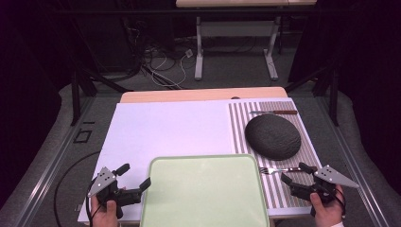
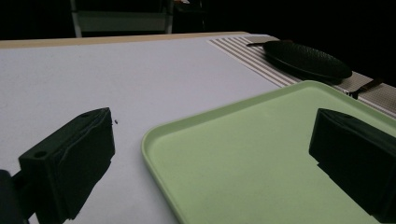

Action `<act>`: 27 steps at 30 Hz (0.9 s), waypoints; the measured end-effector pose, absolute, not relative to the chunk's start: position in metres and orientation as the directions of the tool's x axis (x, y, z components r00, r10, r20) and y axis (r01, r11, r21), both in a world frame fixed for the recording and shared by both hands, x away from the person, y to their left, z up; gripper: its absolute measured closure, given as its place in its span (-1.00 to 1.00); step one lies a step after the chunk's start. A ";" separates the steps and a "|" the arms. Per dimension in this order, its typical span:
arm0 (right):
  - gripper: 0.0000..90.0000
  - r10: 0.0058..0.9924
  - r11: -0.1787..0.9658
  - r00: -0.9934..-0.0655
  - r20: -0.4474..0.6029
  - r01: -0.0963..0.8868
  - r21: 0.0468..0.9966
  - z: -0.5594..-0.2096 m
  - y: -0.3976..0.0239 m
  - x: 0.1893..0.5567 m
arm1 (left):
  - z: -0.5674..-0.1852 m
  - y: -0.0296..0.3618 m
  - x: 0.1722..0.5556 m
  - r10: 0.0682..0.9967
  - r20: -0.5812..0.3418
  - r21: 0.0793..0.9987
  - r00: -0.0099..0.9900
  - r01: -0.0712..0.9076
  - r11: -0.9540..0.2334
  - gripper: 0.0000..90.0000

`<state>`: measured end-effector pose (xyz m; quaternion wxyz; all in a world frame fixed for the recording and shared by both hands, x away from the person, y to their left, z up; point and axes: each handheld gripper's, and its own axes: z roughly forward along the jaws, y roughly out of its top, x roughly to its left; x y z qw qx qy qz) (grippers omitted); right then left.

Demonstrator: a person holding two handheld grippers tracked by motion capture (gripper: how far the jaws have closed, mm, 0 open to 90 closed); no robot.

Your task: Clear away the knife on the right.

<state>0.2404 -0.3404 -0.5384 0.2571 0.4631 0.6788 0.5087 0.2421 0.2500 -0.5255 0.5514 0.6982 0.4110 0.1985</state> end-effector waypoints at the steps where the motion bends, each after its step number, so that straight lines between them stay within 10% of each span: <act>1: -0.68 0.895 0.057 -0.430 0.120 0.375 0.925 -0.539 -0.338 0.241 | -0.526 0.251 0.243 0.790 -0.181 0.932 0.586 0.358 -0.051 -0.99; 16: -0.66 0.925 0.079 -0.368 0.095 0.430 0.900 -0.538 -0.332 0.252 | -0.530 0.254 0.250 0.831 -0.201 0.922 0.519 0.387 -0.019 -0.99; 27: -0.13 0.925 0.092 -0.371 0.086 0.435 0.896 -0.524 -0.338 0.270 | -0.528 0.256 0.243 0.835 -0.195 0.927 0.515 0.375 -0.014 -0.99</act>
